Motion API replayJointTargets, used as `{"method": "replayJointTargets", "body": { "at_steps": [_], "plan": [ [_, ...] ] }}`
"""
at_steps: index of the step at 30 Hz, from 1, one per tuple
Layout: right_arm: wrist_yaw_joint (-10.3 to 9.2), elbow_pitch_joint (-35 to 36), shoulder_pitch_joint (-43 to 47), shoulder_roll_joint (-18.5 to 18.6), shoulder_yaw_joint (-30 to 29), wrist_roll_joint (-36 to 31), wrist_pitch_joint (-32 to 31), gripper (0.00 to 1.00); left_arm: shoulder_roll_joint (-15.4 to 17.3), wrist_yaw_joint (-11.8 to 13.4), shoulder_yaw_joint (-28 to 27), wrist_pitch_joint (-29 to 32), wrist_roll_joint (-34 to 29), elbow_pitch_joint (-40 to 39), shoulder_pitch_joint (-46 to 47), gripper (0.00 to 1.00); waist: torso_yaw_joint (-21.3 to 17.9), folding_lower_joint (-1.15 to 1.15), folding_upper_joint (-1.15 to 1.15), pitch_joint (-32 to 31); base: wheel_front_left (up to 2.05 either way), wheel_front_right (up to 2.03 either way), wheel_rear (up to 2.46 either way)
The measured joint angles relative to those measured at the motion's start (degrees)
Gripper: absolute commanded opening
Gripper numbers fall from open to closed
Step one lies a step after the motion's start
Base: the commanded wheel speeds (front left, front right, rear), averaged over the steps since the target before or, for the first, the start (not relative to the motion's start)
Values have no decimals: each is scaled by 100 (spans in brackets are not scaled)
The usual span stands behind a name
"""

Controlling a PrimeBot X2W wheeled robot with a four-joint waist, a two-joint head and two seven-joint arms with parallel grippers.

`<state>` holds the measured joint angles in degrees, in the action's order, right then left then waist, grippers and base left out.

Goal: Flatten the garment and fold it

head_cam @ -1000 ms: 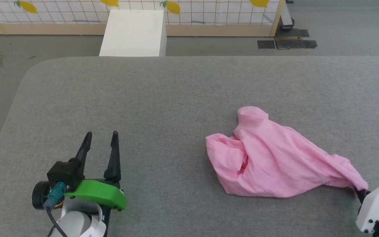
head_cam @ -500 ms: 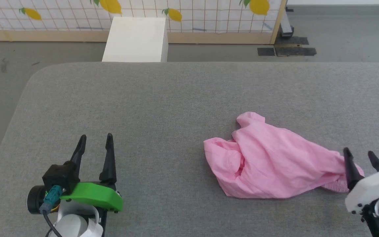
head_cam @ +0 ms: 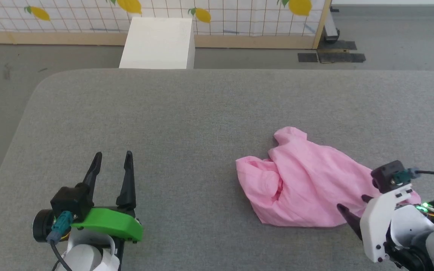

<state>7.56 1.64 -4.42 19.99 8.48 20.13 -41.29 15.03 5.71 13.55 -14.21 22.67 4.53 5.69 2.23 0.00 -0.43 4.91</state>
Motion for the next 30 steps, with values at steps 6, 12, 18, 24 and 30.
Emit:
{"method": "replayJointTargets", "body": {
  "at_steps": [6, 12, 18, 24, 30],
  "plan": [
    [0, -558, -458, 263, 481, 164, -160, 89, -9, 18, 22, 0, 0, -24, 32, 100, 83, 0, 0, 196, 0, 0, 0],
    [0, -962, -785, 383, 686, 261, -5, 0, -29, 18, 42, -7, 0, 8, 83, 100, 186, 0, 0, 312, 0, 0, 0],
    [0, -925, -1334, 542, 695, 249, 249, 0, -33, 18, 35, -9, -1, 42, 85, 100, 195, 0, 0, 291, 0, 0, 0],
    [0, -1006, -1922, 661, 749, 146, 576, 0, -62, 14, 69, -25, -3, 53, 125, 100, 244, 0, 0, 268, 0, 0, 0],
    [0, -1595, -2889, 720, 898, 47, 1109, 0, -81, -46, 124, -26, -26, 5, 358, 100, 317, 0, 0, 491, 0, 0, 0]
  ]
}}
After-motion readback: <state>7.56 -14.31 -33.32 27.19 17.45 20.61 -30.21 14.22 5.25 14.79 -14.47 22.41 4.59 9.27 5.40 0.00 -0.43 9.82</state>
